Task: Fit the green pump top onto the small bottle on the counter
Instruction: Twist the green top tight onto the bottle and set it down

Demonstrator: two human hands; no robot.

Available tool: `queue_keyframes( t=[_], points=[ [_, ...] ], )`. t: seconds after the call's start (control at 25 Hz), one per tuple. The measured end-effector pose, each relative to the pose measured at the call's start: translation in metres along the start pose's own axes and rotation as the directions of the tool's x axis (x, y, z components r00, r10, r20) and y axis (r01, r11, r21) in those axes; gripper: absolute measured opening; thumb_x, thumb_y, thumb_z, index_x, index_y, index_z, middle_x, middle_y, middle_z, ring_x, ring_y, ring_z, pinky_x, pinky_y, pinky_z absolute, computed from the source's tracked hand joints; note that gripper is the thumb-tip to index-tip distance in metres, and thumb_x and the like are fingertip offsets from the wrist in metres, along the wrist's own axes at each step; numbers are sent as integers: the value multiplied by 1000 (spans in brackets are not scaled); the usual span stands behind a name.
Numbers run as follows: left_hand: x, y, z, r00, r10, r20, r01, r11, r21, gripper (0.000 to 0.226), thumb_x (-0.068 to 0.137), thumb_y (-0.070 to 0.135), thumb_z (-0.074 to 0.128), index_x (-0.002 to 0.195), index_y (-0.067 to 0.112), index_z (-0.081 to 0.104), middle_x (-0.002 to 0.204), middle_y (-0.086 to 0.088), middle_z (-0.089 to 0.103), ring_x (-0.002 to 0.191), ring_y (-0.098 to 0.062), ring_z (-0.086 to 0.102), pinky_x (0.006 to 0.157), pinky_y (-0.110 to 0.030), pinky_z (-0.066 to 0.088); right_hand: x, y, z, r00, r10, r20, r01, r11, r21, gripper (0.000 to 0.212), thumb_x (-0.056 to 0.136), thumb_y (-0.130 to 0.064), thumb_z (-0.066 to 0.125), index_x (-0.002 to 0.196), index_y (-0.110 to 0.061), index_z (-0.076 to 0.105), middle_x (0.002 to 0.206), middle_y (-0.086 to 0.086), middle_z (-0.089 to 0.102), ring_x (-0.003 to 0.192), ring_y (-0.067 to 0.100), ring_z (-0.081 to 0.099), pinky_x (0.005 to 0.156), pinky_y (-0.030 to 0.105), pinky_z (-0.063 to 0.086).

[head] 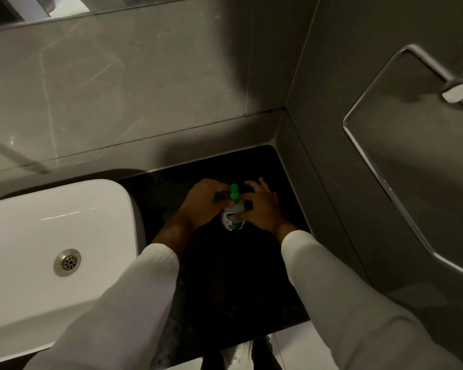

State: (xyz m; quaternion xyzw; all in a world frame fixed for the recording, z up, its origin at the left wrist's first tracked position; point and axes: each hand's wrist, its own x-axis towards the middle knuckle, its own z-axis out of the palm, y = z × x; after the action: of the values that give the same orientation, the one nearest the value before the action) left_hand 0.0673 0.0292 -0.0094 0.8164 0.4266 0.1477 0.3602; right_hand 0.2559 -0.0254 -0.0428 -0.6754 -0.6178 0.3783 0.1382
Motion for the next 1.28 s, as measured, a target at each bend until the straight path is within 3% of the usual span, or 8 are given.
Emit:
queue_keyframes(
  t=[0.24,0.4,0.52,0.68,0.84,0.96,1.16,1.28],
  points=[
    [-1,7,6,988,-146,-44,145,989,-6,36,77,47,79,76,13,70,70,1,67,60,-9,61,55,-23,46,-1,-2,4,1000,12,-27,-11,999,37,37,72,-48,81,101,-25,75,161,-5,32,155,29,5,122,61,8],
    [-2,8,12,994,-33,-100,37,999,36,32,83,41,73,64,20,59,62,11,54,59,-1,51,59,-13,34,2,-3,4,1000,10,-22,-9,1000,14,37,74,-48,78,103,-24,76,161,-5,32,155,28,5,122,60,8],
    [-3,2,13,997,-13,-76,19,997,71,22,88,36,73,74,30,56,73,11,52,76,-9,50,70,-26,41,3,-4,5,1000,7,-20,-6,1000,10,40,75,-49,77,107,-24,76,161,-6,32,155,27,6,122,60,8],
    [-8,-6,16,993,20,-119,-6,993,114,26,88,37,68,91,11,73,90,-3,68,92,-25,60,78,-40,51,7,-5,6,1000,-11,-6,11,1000,9,40,76,-46,77,109,-25,74,162,-7,31,156,26,4,122,60,7],
    [-6,-3,-1,997,-75,-3,75,996,47,24,80,44,78,91,23,73,82,16,63,84,-9,61,75,-29,49,6,-1,6,1000,-11,-3,11,1000,6,41,74,-50,77,107,-26,74,161,-7,31,156,26,4,120,63,6],
    [-5,-7,-29,956,-244,163,261,961,-89,51,72,44,85,119,32,70,98,19,72,92,5,65,86,-17,45,4,3,6,1000,-6,-1,6,1000,13,46,71,-53,79,108,-26,74,161,-7,32,156,26,5,119,65,8],
    [13,8,-56,932,-318,175,358,886,-295,21,83,42,76,103,35,74,86,7,80,86,-5,74,76,-16,50,5,-2,7,1000,23,1,-23,1000,-20,52,68,-57,78,111,-28,73,162,-8,30,156,25,3,119,66,8],
    [21,19,-46,940,-305,154,334,915,-225,18,84,41,76,98,31,78,81,8,80,79,-1,74,77,-17,51,4,-3,7,1000,28,-10,-29,999,-26,49,68,-56,78,108,-29,73,161,-7,31,156,26,3,118,67,9]
  ],
)
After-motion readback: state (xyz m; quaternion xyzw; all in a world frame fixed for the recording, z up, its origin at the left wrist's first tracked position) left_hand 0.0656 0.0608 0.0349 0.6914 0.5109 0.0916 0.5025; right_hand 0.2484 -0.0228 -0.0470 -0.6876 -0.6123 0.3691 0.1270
